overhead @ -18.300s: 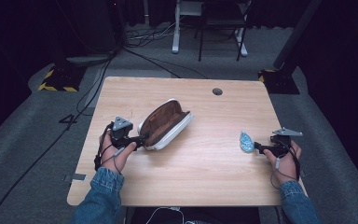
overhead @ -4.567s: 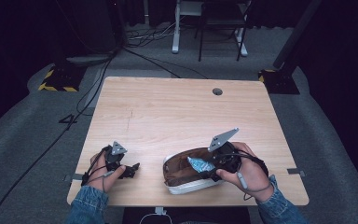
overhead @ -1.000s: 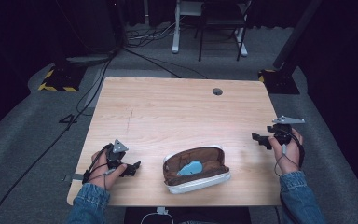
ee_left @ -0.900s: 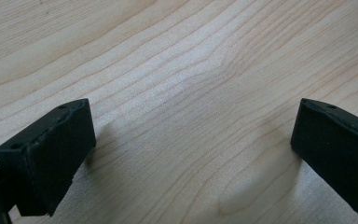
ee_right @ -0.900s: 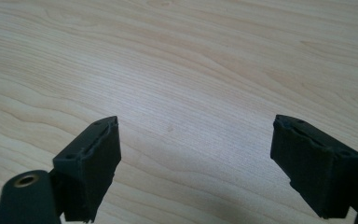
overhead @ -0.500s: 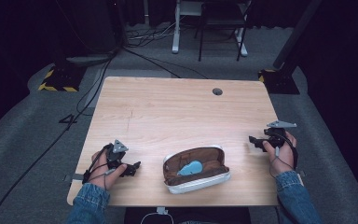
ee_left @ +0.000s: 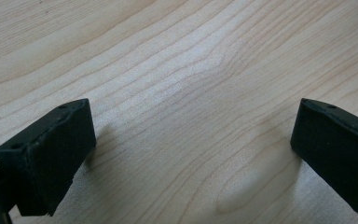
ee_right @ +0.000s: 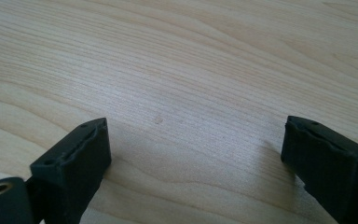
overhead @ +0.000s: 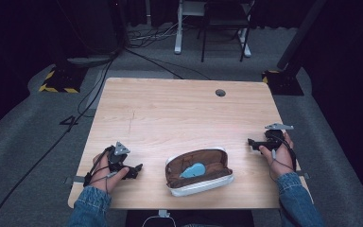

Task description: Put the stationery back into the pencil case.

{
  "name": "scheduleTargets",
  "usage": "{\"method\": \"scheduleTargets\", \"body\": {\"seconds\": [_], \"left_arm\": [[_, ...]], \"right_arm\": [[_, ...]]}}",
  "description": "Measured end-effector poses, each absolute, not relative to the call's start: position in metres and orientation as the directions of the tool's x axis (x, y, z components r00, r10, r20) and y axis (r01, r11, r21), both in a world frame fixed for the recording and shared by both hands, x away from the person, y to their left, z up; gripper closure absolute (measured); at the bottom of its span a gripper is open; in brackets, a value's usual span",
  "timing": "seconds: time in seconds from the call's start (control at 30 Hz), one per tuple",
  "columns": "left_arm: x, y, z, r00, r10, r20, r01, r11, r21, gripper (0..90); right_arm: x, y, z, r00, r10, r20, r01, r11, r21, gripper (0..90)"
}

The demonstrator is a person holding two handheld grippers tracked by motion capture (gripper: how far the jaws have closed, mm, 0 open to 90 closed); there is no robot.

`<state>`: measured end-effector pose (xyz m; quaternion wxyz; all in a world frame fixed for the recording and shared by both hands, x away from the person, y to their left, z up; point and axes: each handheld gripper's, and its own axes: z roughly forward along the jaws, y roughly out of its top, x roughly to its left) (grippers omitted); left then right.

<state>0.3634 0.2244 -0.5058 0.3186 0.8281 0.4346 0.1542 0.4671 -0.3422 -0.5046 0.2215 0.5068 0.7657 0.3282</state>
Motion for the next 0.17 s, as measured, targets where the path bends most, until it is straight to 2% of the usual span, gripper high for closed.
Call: {"method": "scheduleTargets", "body": {"seconds": [0.17], "left_arm": [[0.3635, 0.2245, -0.5057, 0.576, 0.817, -0.02, 0.621, -0.421, 0.661, 0.0]], "right_arm": [[0.4671, -0.342, -0.5045, -0.389, 0.921, -0.005, 0.632, 0.271, 0.726, 7.8]]}}
